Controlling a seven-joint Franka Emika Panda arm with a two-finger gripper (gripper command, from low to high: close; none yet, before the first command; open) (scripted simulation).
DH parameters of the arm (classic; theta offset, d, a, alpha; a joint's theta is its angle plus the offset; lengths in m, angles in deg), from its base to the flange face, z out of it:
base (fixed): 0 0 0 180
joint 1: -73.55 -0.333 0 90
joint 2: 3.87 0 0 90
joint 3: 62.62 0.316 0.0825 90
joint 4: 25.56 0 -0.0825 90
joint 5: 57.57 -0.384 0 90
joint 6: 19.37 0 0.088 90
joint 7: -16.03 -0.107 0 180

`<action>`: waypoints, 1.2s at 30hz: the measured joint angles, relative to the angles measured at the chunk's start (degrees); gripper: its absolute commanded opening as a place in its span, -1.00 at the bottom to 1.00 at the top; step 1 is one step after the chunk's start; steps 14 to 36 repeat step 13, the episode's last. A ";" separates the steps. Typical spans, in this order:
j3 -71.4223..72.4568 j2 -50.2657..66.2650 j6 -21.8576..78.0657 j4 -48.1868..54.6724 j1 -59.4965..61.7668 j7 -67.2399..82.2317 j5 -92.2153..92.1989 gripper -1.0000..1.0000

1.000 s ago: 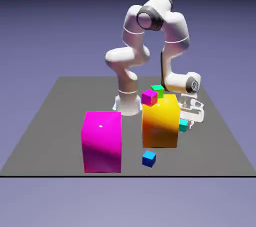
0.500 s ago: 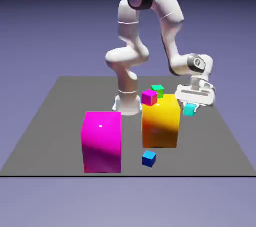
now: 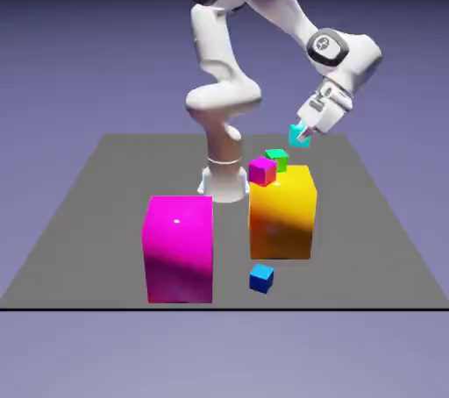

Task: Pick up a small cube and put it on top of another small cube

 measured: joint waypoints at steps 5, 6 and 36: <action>1.09 -2.59 3.28 -0.90 2.77 1.89 -6.45 -1.00; 0.87 -2.67 1.27 -2.97 2.89 1.68 -6.20 -1.00; 0.24 -2.87 -4.40 -8.74 3.19 1.10 -5.41 1.00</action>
